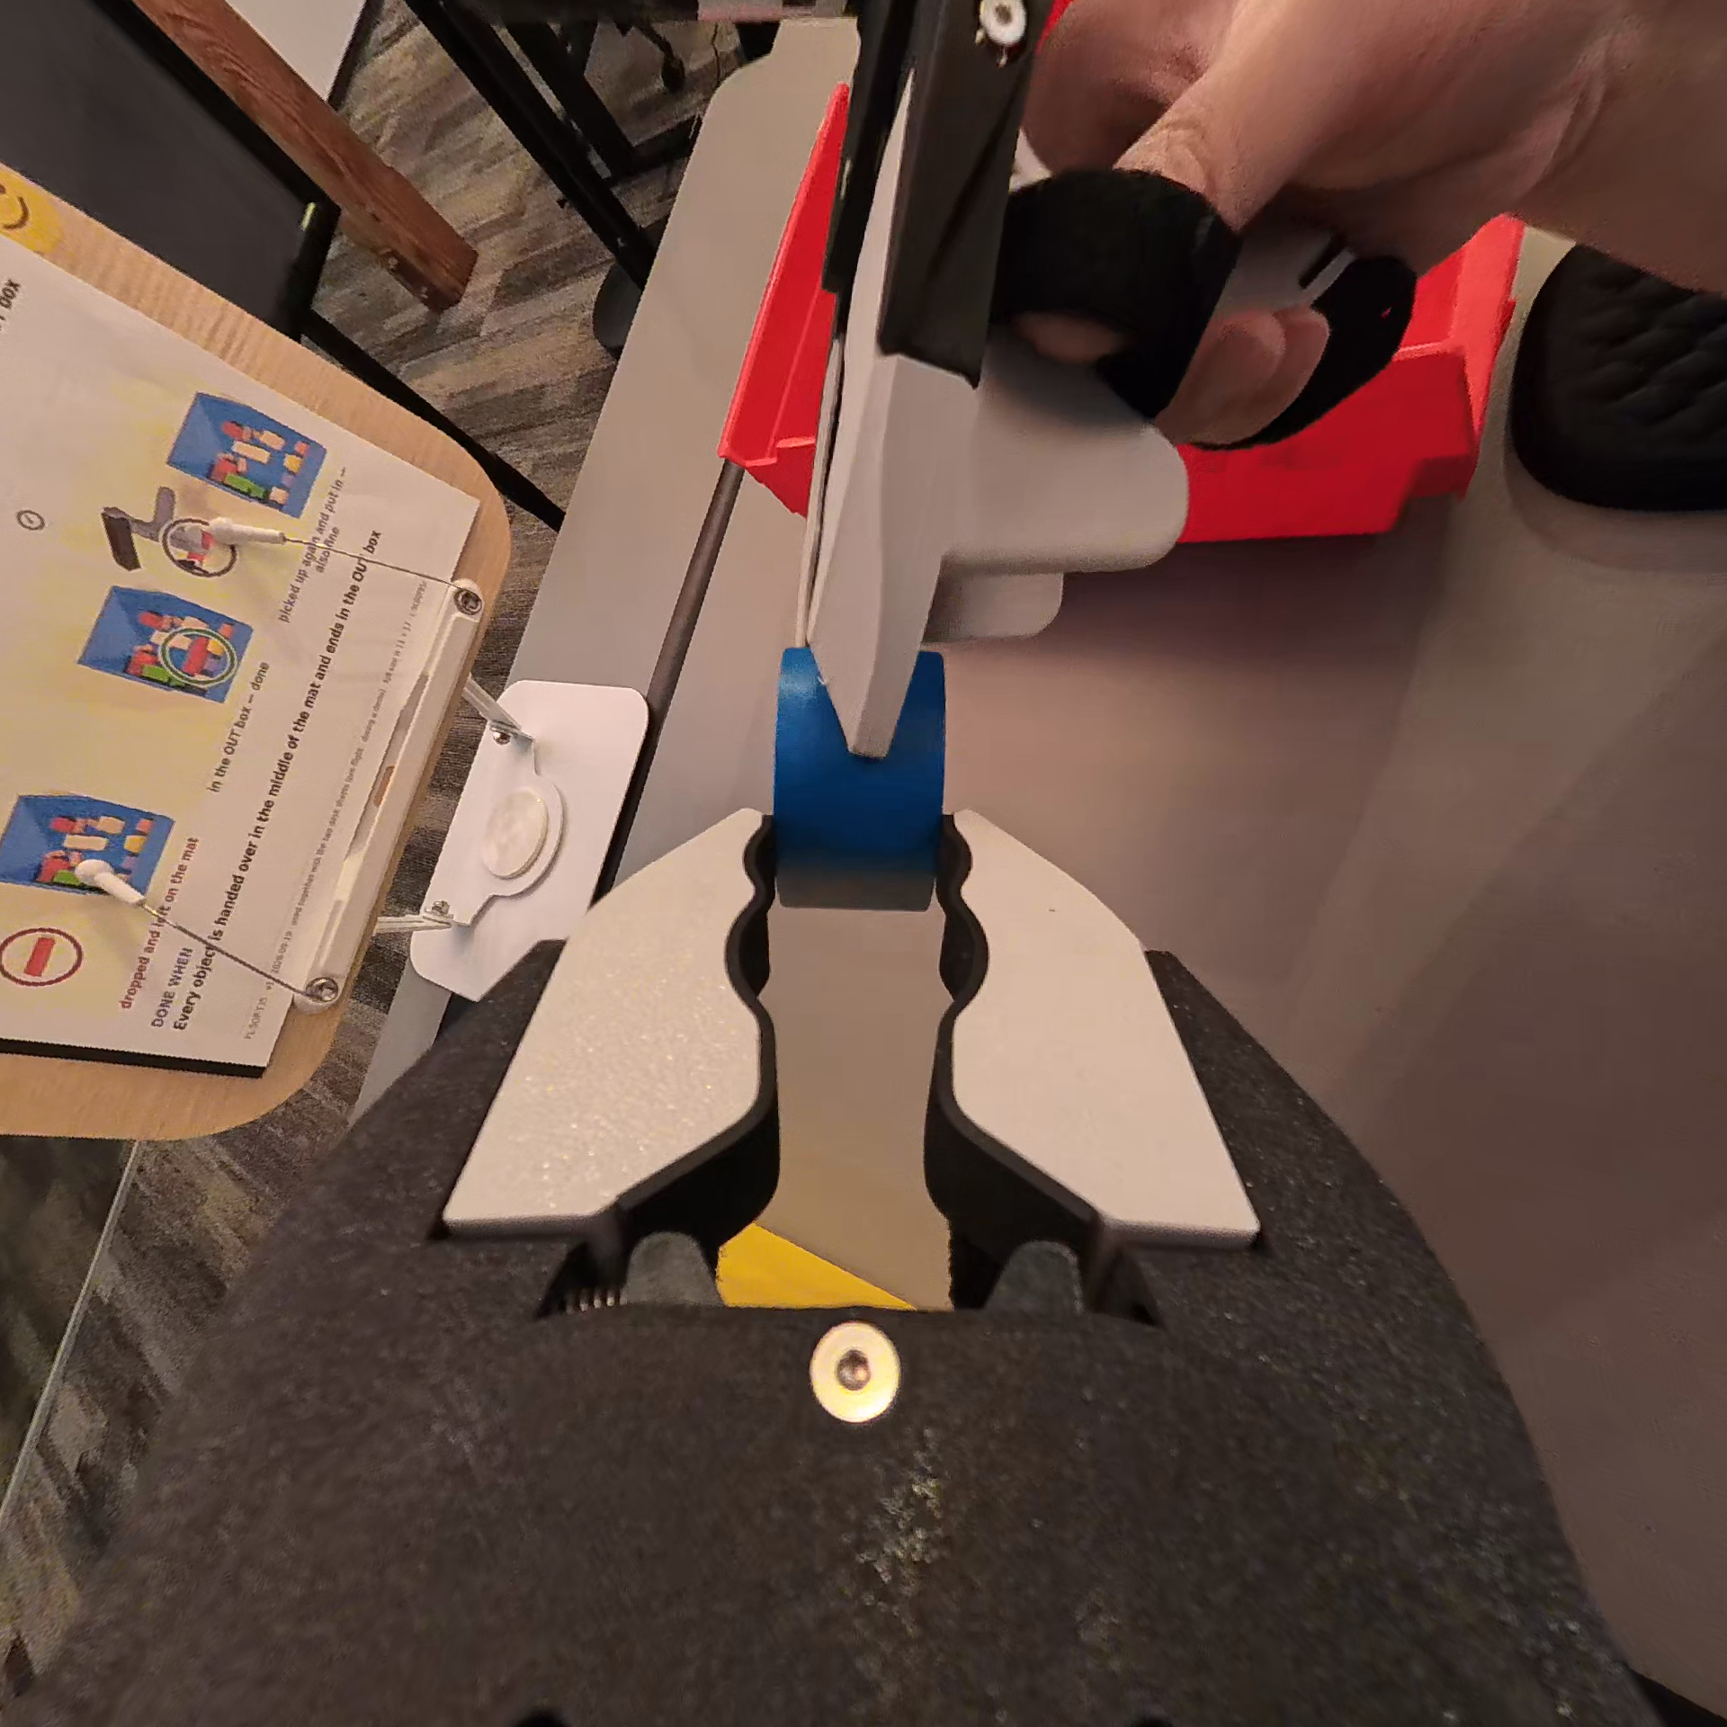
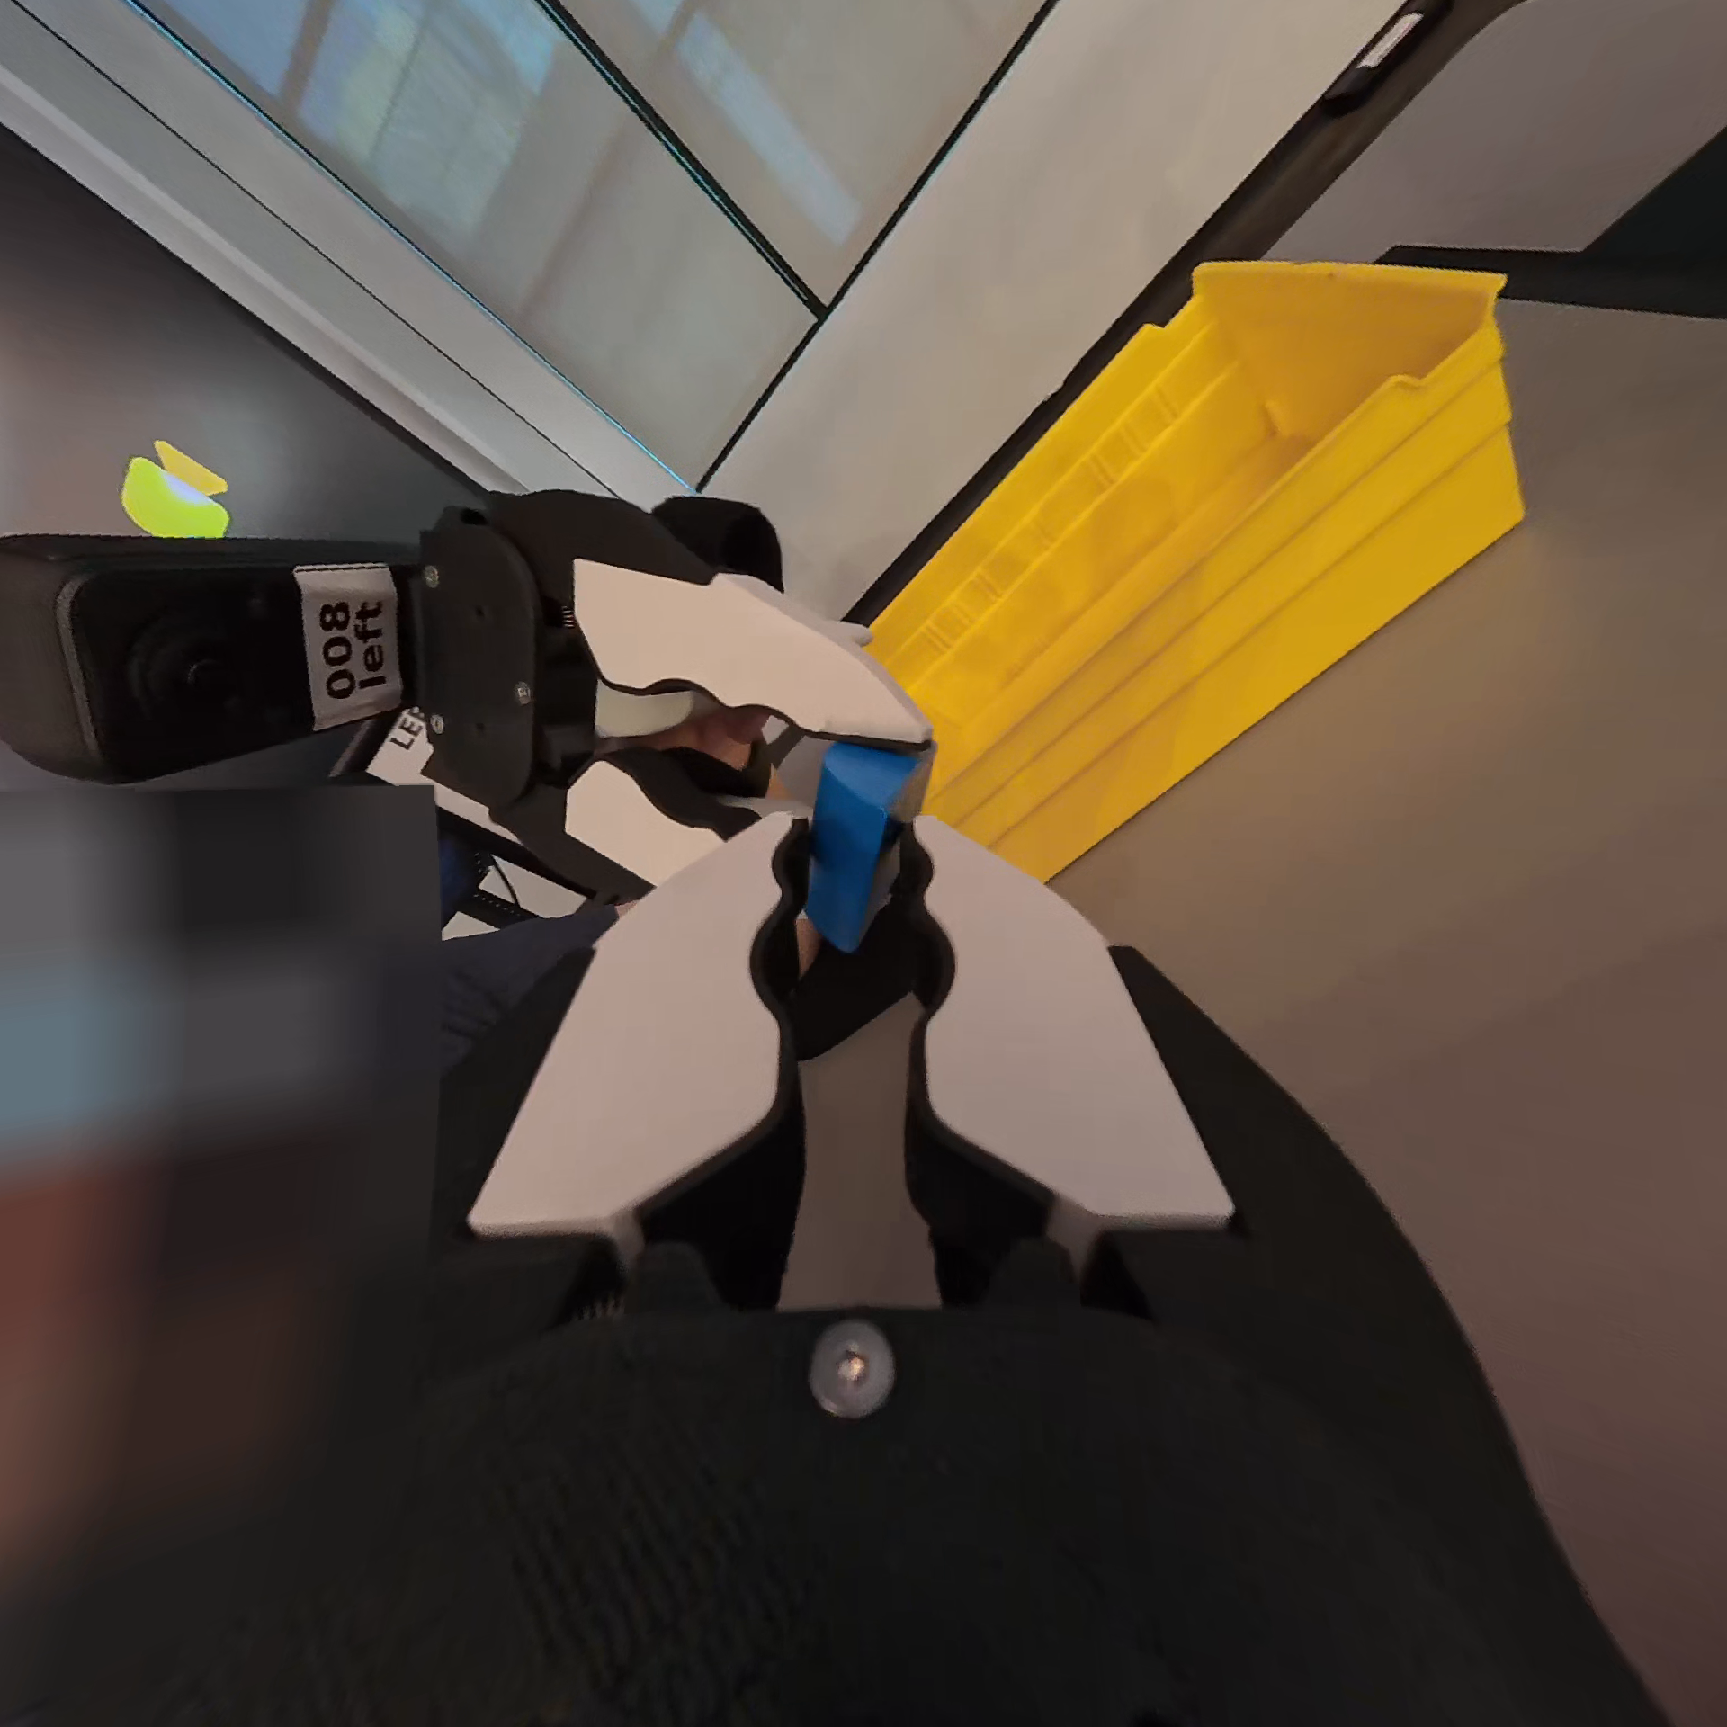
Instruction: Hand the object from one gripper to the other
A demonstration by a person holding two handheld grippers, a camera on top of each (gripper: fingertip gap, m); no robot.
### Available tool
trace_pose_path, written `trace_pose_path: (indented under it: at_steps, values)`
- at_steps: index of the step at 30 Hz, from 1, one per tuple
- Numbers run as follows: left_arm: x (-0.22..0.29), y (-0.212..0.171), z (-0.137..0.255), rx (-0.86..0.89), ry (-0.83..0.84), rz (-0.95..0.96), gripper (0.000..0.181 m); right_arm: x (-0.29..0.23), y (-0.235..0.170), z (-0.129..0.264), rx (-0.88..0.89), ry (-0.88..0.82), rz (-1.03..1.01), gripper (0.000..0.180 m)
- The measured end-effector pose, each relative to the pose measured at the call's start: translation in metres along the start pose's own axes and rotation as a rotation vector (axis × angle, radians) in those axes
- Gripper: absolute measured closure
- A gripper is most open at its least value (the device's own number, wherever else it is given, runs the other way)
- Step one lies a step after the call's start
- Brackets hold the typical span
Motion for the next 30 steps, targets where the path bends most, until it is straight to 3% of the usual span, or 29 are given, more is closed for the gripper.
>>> trace_pose_path:
  at_steps: [3, 8, 13, 16, 19, 26, 30]
  values:
    - [0.004, 0.004, 0.001, 0.026, -0.021, 0.016, 0.147, 0.0, -0.001, 0.003, -0.021, 0.01, 0.011, 0.161]
    - [0.003, 0.011, 0.008, 0.052, -0.017, 0.039, 0.122, -0.004, 0.006, 0.027, -0.062, -0.011, 0.066, 0.161]
    - [0.001, 0.013, 0.02, 0.061, -0.024, 0.063, 0.122, 0.008, 0.017, 0.119, -0.14, -0.224, 0.174, 0.161]
    - [0.002, 0.013, 0.023, 0.052, -0.031, 0.054, 0.123, 0.043, 0.004, 0.183, -0.199, -0.444, 0.1, 0.161]
    - [0.004, 0.01, 0.023, 0.028, -0.03, 0.04, 0.123, 0.074, -0.02, 0.219, -0.28, -0.513, -0.023, 0.161]
    - [0.008, 0.007, 0.021, -0.001, -0.042, 0.02, 0.124, 0.107, -0.083, 0.222, -0.635, -0.437, -0.105, 0.161]
    - [0.01, 0.007, 0.021, -0.011, -0.049, 0.012, 0.124, 0.112, -0.099, 0.217, -0.736, -0.389, -0.084, 0.16]
Point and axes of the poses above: each gripper's, where its closed fingertips meet, z back along the fingers, y out of its top, x = y × z across the jaws, the point moved 3 cm from there along z, back along the fingers, and after that the axes turned 15 degrees about x, right-handed, at the moved point
